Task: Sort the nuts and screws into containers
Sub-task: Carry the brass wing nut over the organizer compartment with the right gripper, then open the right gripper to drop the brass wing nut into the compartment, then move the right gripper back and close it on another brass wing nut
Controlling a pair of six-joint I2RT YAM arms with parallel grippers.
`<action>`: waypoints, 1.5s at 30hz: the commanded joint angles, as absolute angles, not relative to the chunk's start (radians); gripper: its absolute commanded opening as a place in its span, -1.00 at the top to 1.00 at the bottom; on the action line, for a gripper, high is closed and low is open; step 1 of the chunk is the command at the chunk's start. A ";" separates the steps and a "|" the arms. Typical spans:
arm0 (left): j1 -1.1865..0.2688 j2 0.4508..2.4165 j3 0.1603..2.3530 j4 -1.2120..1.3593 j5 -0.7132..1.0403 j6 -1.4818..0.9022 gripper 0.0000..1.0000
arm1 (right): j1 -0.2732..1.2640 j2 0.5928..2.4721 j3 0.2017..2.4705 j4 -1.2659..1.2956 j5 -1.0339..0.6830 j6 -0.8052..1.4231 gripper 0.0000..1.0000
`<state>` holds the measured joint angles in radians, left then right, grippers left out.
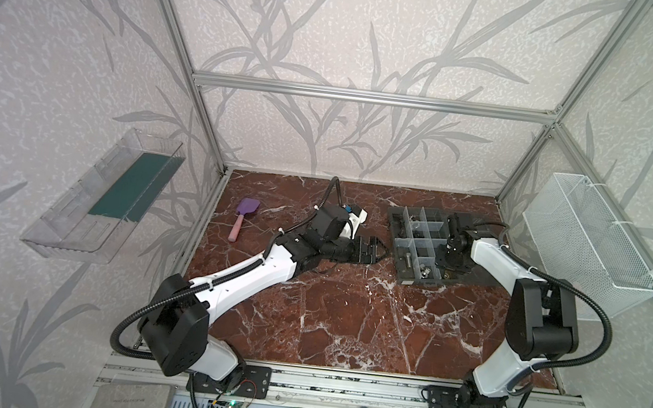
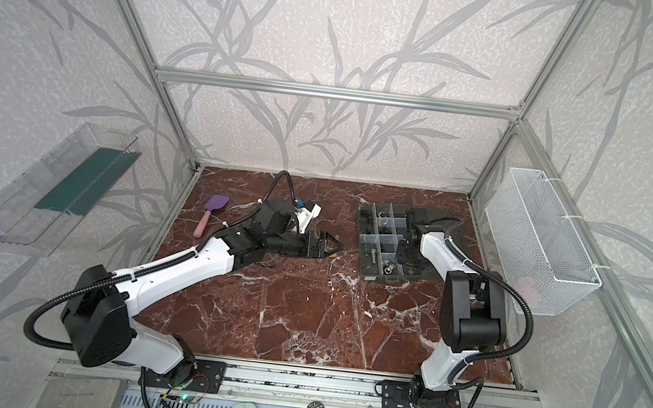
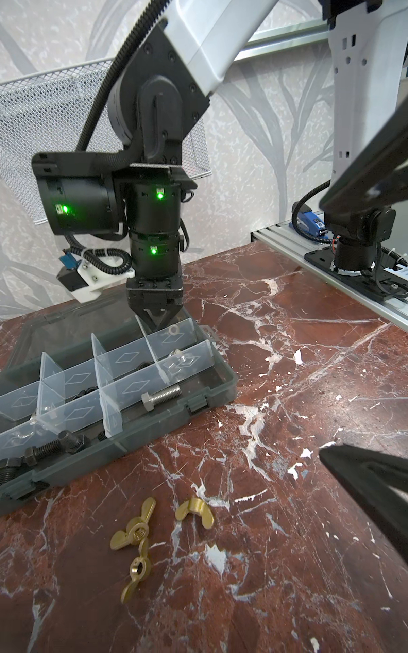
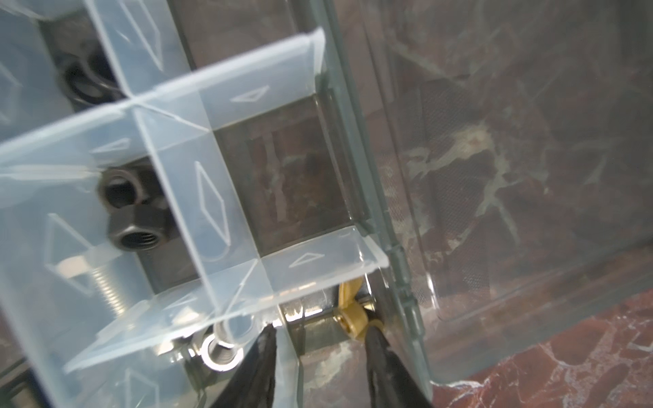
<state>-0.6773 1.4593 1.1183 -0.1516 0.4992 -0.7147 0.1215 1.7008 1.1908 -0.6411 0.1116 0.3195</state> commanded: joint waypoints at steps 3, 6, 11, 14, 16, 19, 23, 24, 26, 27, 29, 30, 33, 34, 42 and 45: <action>-0.639 1.417 1.113 -0.155 0.482 -0.708 -0.98 | 0.243 1.566 1.269 -0.657 0.106 0.291 0.07; -0.592 1.388 1.066 -0.121 0.503 -0.744 -0.99 | 0.350 1.584 1.321 -0.632 0.096 0.287 0.04; -0.528 1.339 0.997 -0.110 0.526 -0.766 -0.99 | 0.497 1.751 1.460 -0.657 0.092 0.289 0.04; -0.508 1.302 0.966 -0.117 0.527 -0.766 -0.99 | 0.550 1.869 1.551 -0.695 0.091 0.316 0.04; -0.498 1.283 0.949 -0.122 0.525 -0.764 -0.99 | 0.573 1.937 1.596 -0.708 0.089 0.343 0.04; -0.491 1.267 0.935 -0.124 0.528 -0.763 -0.98 | 0.591 2.020 1.638 -0.702 0.068 0.397 0.03; -0.487 1.260 0.929 -0.126 0.532 -0.761 -0.98 | 0.594 2.105 1.675 -0.695 0.048 0.472 0.04; -0.486 1.259 0.929 -0.126 0.534 -0.761 -0.99 | 0.594 2.118 1.673 -0.686 0.051 0.485 0.04; -0.487 1.259 0.927 -0.127 0.537 -0.759 -0.98 | 0.594 2.138 1.672 -0.683 0.060 0.502 0.08; -0.487 1.258 0.927 -0.126 0.537 -0.758 -0.99 | 0.594 2.149 1.673 -0.683 0.061 0.507 0.10; -0.486 1.260 0.926 -0.127 0.540 -0.756 -0.98 | 0.596 2.163 1.670 -0.684 0.060 0.516 0.14; -0.485 1.261 0.924 -0.127 0.541 -0.756 -0.98 | 0.597 2.166 1.663 -0.678 0.060 0.522 0.17; -0.485 1.266 0.922 -0.120 0.546 -0.759 -0.99 | 0.597 2.172 1.644 -0.661 0.058 0.532 0.24; -0.485 1.267 0.923 -0.117 0.547 -0.761 -0.99 | 0.599 2.174 1.642 -0.658 0.058 0.532 0.26; -0.485 1.262 0.918 -0.120 0.545 -0.761 -0.99 | 0.598 2.197 1.633 -0.647 0.053 0.528 0.49; -0.486 1.258 0.917 -0.120 0.543 -0.761 -0.99 | 0.600 2.199 1.629 -0.648 0.058 0.523 0.59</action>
<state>-0.4885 1.2819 0.9272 -0.1265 0.5358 -0.7601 0.5957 2.1803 1.6405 -0.6495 0.0536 0.5240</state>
